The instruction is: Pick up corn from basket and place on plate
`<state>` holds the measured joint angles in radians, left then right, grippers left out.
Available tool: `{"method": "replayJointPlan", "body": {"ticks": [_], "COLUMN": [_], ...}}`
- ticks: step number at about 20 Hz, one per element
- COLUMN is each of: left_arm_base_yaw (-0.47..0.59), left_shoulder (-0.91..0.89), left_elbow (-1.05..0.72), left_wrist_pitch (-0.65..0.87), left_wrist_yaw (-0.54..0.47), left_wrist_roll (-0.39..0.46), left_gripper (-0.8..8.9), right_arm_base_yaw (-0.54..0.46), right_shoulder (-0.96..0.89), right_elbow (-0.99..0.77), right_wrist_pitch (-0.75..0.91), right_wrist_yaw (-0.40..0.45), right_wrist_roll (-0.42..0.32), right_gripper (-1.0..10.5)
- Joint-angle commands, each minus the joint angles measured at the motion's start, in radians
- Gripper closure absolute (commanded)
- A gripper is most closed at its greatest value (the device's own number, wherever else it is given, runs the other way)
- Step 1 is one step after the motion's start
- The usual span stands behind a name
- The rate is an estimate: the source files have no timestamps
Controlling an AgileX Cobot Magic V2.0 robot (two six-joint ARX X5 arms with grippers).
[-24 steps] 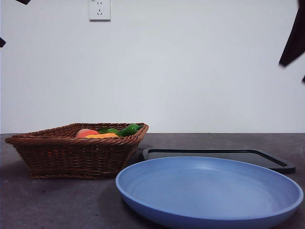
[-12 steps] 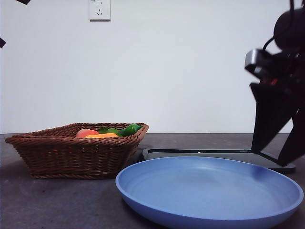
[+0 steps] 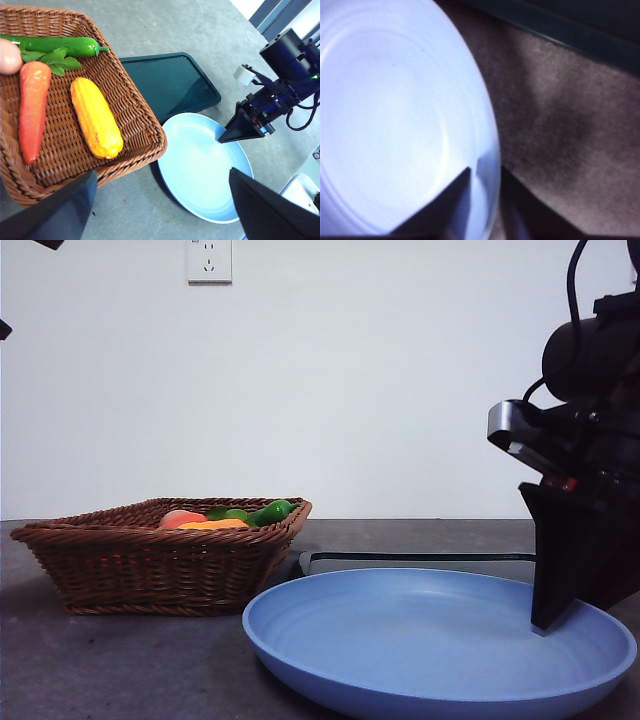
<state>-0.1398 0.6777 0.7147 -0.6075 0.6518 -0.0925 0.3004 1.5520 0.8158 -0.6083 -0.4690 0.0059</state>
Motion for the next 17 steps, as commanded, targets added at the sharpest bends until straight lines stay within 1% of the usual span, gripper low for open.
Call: {"method": "replayJointPlan", "body": {"ticks": [1, 5, 8, 10, 13, 17], "left_arm_base_yaw": [-0.003, -0.010, -0.049, -0.096, -0.182, -0.270], "left_shoulder": [0.013, 0.038, 0.086, 0.140, 0.255, 0.455], "left_elbow": [0.015, 0.016, 0.030, 0.059, 0.129, 0.244], "left_wrist_pitch": [0.010, 0.021, 0.042, 0.055, 0.066, 0.065], "left_wrist_yaw": [-0.002, -0.011, -0.065, -0.121, -0.237, -0.361], "left_wrist_roll": [0.001, 0.001, 0.001, 0.002, 0.002, 0.006], "left_gripper": [3.85, 3.85, 3.85, 3.85, 3.85, 3.86], "right_arm_base_yaw": [0.005, 0.002, -0.010, -0.018, -0.041, -0.086], "right_shoulder": [0.017, 0.004, -0.072, -0.155, -0.319, -0.527], "right_elbow": [0.016, 0.016, 0.017, 0.017, 0.017, 0.017], "right_wrist_pitch": [0.009, -0.014, -0.059, -0.103, -0.187, -0.240], "right_wrist_yaw": [-0.002, 0.000, 0.004, 0.016, 0.057, 0.061], "right_wrist_roll": [0.008, 0.019, 0.022, 0.035, 0.036, 0.066], "right_gripper": [9.4, 9.4, 9.4, 9.4, 9.4, 9.4]}}
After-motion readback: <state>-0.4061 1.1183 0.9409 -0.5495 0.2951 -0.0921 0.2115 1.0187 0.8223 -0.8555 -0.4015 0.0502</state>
